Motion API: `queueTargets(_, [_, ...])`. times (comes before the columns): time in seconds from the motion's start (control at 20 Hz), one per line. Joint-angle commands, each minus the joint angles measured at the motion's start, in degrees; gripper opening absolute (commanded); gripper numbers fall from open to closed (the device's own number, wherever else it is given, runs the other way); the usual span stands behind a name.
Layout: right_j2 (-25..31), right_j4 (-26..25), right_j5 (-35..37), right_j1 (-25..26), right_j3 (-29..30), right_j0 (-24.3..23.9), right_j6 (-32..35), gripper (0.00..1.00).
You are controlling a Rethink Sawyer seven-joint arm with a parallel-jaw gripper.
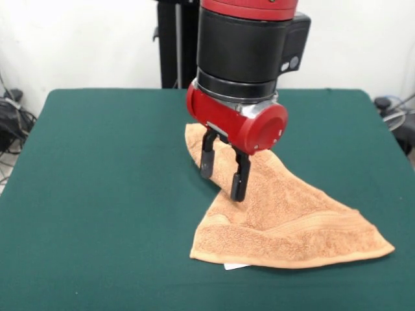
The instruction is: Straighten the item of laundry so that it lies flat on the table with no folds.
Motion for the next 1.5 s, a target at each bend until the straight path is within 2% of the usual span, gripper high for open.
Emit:
queueTargets(0.05, [5.5,-3.5,8.1,1.5,0.3,-2.5,-2.3,1.00])
queueTargets(0.25, [7.4,-4.6,9.0,1.3,-1.5,-3.9,-6.6,1.00])
queueTargets(0.7, [9.0,-6.2,13.4,1.7,-6.5,-5.2,-10.5,1.00])
queueTargets(1.5, [18.1,-12.5,18.0,2.4,-11.2,-9.3,-19.3,1.00])
